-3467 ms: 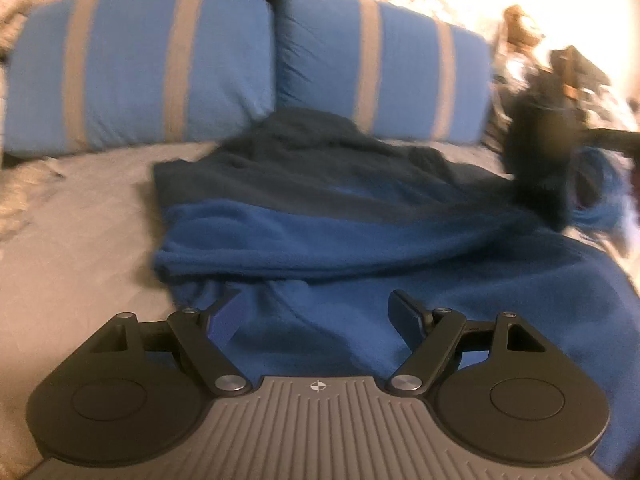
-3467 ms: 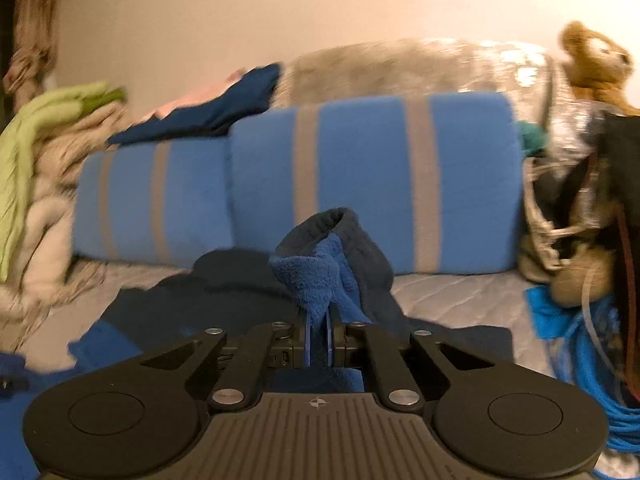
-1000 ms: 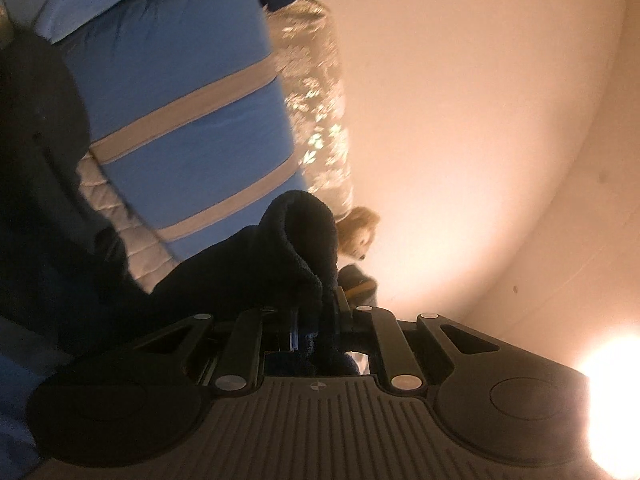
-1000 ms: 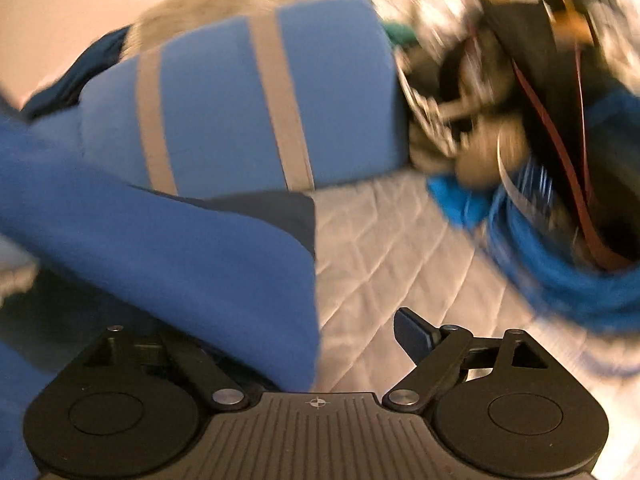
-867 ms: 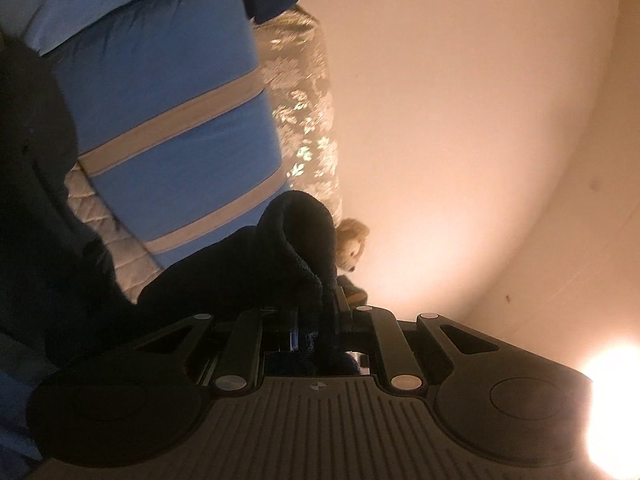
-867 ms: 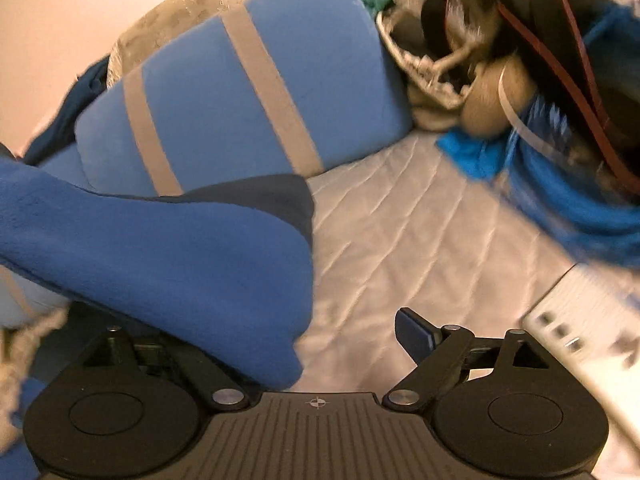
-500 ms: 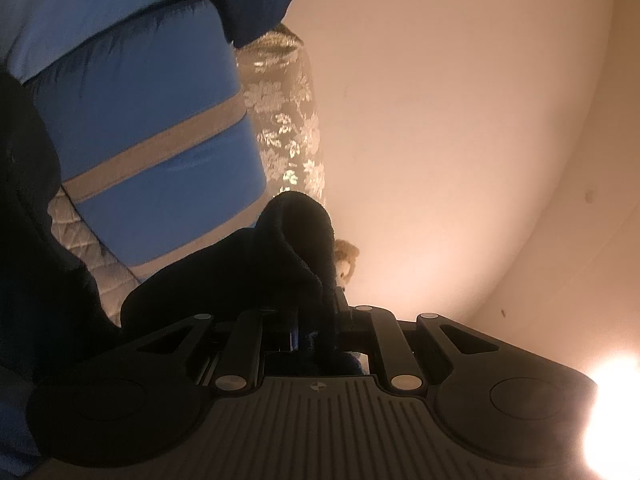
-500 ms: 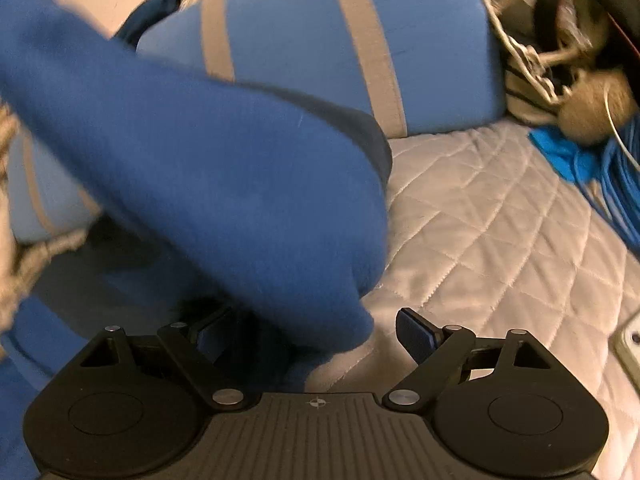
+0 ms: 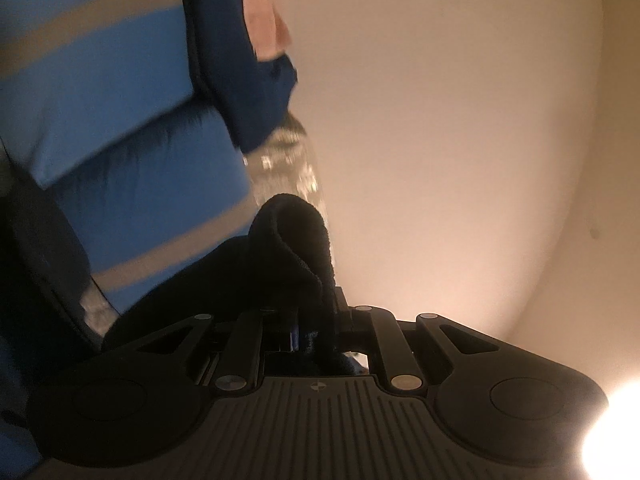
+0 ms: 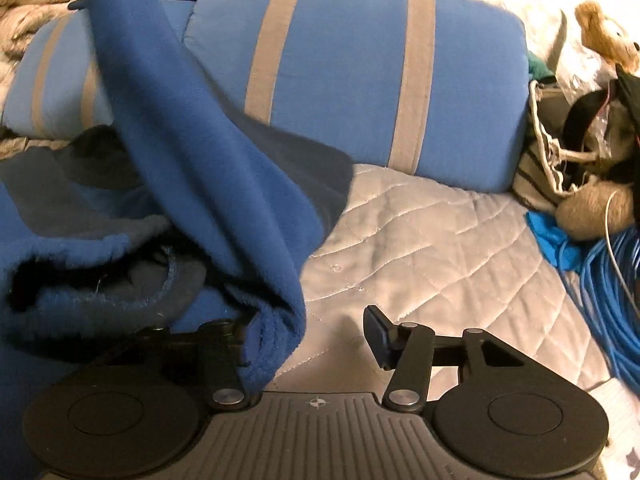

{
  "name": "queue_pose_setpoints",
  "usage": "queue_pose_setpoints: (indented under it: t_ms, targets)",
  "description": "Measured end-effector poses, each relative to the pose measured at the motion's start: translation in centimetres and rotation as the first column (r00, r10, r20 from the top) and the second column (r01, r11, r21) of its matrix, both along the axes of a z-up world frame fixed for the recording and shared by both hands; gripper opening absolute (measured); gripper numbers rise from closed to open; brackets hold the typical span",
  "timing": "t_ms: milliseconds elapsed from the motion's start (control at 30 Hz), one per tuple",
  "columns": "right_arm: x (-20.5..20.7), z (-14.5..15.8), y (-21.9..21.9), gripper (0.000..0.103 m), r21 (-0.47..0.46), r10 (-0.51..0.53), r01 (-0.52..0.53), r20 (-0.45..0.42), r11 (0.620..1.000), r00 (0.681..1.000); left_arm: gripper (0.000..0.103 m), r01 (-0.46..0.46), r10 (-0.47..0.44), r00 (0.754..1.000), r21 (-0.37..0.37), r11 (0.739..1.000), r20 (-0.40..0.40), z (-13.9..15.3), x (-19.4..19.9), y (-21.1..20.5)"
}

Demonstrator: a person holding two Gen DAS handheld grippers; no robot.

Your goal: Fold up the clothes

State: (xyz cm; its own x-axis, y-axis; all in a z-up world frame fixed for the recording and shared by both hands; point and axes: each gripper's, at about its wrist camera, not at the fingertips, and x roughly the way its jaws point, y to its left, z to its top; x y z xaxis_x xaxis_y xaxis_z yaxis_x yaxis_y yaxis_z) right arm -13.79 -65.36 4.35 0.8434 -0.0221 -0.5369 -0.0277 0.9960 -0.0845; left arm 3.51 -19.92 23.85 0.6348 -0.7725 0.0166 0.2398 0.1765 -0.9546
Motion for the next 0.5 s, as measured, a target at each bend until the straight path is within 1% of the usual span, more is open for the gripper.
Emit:
queue_pose_setpoints:
  t_ms: [133,233,300,400,433,467,500]
  targets:
    - [0.0,0.0,0.3,0.051,-0.040,0.019,-0.019,0.008,0.999,1.000,0.013,-0.043,0.044,0.999,0.045,0.998,-0.020,-0.1,0.0,2.5]
    - [0.0,0.1,0.9,0.050,-0.095,0.036,-0.035,0.010,0.995,0.999,0.013,-0.065,0.067,0.997,0.042,0.997,-0.049,-0.7,0.2,4.0]
    - [-0.1,0.1,1.4,0.050,-0.137,0.050,-0.048,0.009,0.989,0.999,0.013,-0.068,0.071,0.996,0.048,0.996,-0.050,-0.8,0.3,4.5]
    - [-0.1,0.3,1.7,0.042,-0.165,0.068,-0.067,0.001,0.984,0.998,0.013,-0.056,0.059,0.998,0.082,0.995,-0.031,-0.6,0.1,5.0]
    - [-0.1,0.4,1.6,0.037,-0.161,0.071,-0.070,-0.001,0.985,0.998,0.013,-0.052,0.055,0.998,0.086,0.995,-0.029,-0.7,0.0,5.2]
    - [-0.1,0.6,1.5,0.035,-0.153,0.069,-0.069,-0.002,0.986,0.998,0.013,-0.049,0.052,0.998,0.085,0.995,-0.030,-0.8,-0.1,5.4]
    - [-0.2,0.7,1.4,0.035,-0.141,0.068,-0.068,-0.003,0.988,0.998,0.013,-0.046,0.049,0.998,0.077,0.996,-0.035,-1.0,-0.2,5.4]
